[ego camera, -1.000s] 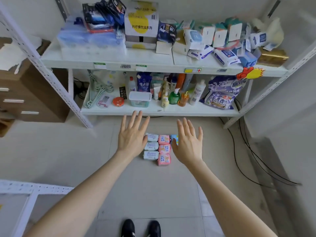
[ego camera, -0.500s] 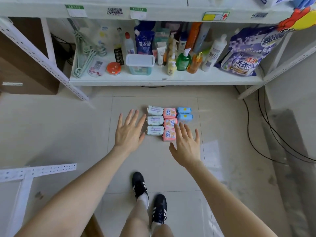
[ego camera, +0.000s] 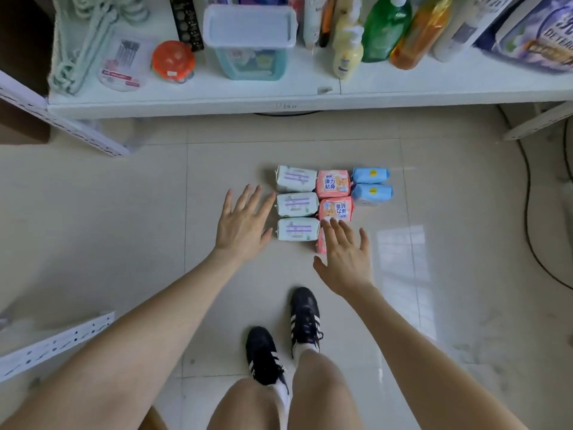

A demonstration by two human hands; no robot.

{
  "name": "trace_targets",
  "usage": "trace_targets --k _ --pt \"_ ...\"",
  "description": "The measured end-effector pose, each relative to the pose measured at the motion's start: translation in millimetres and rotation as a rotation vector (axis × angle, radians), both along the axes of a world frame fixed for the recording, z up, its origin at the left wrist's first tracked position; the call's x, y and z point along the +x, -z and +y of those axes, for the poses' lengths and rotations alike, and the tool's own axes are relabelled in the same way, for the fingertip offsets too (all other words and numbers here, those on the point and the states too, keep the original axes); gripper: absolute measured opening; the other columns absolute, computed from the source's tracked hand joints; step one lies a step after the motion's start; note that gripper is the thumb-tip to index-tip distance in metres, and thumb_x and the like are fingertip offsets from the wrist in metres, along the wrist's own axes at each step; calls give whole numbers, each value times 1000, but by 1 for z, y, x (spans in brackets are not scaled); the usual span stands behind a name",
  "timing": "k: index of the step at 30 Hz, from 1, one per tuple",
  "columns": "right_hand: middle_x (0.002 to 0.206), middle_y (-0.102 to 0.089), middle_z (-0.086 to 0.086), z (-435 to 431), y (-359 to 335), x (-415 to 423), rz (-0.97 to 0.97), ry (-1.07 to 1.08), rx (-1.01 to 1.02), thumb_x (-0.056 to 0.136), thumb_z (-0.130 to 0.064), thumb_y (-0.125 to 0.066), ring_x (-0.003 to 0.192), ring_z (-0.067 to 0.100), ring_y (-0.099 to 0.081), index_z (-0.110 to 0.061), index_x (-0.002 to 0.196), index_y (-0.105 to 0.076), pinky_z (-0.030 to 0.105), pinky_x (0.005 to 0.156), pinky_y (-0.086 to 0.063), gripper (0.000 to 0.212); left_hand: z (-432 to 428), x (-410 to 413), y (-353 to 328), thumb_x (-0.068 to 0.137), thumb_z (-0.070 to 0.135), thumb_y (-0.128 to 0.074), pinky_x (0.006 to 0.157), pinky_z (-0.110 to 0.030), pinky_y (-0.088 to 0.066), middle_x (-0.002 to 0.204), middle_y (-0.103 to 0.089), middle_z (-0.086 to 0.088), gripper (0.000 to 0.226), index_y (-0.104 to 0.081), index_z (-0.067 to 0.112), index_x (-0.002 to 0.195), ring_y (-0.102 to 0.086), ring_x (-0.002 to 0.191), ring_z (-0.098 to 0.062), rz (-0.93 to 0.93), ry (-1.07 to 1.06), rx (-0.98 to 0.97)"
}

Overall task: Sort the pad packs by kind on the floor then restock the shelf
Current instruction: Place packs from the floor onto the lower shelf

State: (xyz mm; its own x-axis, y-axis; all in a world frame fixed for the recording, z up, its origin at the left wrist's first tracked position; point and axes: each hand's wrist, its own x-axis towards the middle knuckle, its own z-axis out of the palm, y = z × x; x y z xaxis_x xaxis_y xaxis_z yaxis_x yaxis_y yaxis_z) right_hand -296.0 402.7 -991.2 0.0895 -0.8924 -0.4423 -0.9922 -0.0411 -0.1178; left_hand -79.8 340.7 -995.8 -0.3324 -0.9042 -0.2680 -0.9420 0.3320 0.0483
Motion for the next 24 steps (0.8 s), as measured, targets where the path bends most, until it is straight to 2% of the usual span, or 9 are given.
trace_targets --k 12,19,24 --pt "159 -22 3 -44 208 -1 -37 -42 31 88 -42 -58 147 19 -15 -17 152 -18 47 119 -5 79 -63 -7 209 89 53 -55 118 -51 -8 158 -28 -7 75 -26 23 151 -20 147 -26 12 23 40" --pt "156 -26 9 -49 277 -2 -51 -98 42 80 -38 -70 146 25 -20 -13 150 -24 47 120 -7 88 -79 -17 278 87 55 -56 117 -51 -12 157 -29 -2 79 -24 24 151 -23 145 -23 45 39 79" --pt "147 -42 12 -53 298 -3 -48 -138 -38 70 -29 -80 139 29 -35 -9 144 -38 45 118 -19 87 -88 -22 301 81 55 -63 116 -49 -17 150 -37 1 86 -24 23 151 -33 137 -21 77 46 99"
